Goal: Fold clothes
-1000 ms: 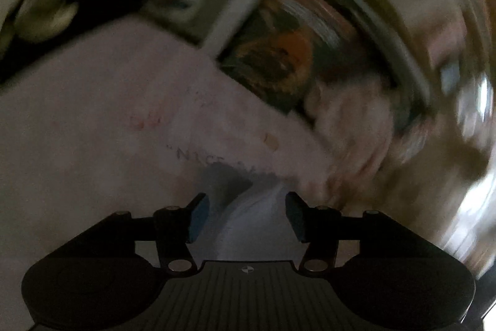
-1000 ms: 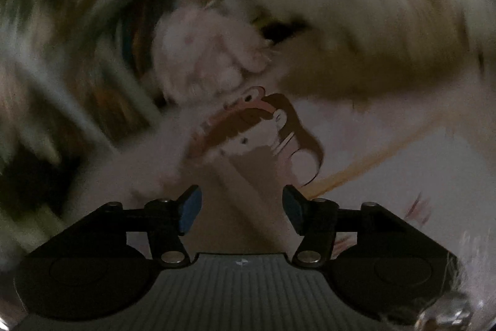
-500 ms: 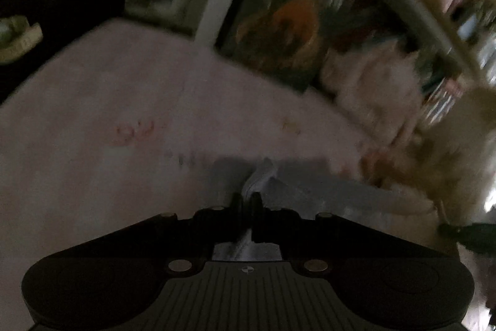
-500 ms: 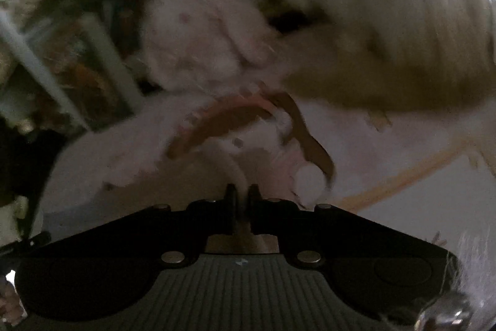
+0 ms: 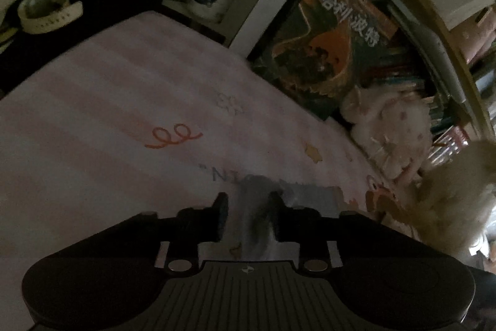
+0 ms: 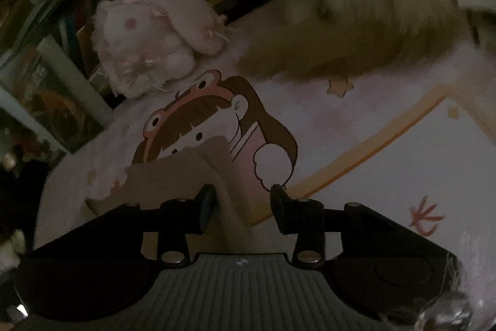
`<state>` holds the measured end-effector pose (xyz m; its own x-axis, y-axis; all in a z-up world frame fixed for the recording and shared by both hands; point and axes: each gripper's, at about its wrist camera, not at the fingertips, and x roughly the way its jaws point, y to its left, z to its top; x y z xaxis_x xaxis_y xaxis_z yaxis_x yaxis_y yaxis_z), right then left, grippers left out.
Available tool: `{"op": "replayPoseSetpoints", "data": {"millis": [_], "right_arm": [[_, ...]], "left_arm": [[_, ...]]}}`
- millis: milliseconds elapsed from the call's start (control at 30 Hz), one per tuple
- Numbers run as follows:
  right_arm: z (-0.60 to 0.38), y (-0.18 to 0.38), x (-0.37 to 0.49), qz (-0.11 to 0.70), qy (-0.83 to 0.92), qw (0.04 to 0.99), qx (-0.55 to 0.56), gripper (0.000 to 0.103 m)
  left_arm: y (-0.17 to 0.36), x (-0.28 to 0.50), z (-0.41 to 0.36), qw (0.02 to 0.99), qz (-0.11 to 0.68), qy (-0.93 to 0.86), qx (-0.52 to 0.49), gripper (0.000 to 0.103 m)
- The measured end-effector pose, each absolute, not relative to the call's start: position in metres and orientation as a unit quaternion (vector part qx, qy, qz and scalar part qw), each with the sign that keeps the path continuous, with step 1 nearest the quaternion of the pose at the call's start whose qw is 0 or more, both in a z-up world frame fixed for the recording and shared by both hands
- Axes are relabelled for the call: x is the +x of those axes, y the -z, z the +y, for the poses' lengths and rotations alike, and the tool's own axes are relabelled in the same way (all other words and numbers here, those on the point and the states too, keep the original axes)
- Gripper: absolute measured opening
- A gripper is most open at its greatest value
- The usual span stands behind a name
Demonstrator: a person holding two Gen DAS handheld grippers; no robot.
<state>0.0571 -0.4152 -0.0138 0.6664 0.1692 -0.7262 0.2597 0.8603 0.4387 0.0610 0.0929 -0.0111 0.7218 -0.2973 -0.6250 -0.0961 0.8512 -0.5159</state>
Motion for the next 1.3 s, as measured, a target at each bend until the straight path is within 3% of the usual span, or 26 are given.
{"op": "replayPoseSetpoints", "data": {"millis": [167,367,533,833,1300], "right_arm": [[-0.392,-0.015,0.029,0.379,0.003,0.91,0.17,0.069],[-0.359,-0.027,0.001,0.373,-0.018,0.922,0.099,0.084],[-0.335,-0.028,-0.013,0.378,-0.054,0.922,0.071,0.085],[-0.328,-0.025,-0.016,0.385,-0.127,0.914,0.015,0.087],[-0.398,-0.017,-0.02,0.395,-0.226,0.89,-0.023,0.087]], "left_arm": [[-0.004,0.038,0.091,0.899,0.356,0.062,-0.246,0.056],[-0.017,0.014,0.064,0.914,0.351,0.076,-0.188,0.066],[-0.026,-0.005,0.038,0.925,0.345,0.084,-0.138,0.076],[-0.031,-0.029,-0.011,0.93,0.345,0.062,-0.11,0.082],[-0.036,-0.059,-0.128,0.928,0.361,-0.009,-0.094,0.088]]}}
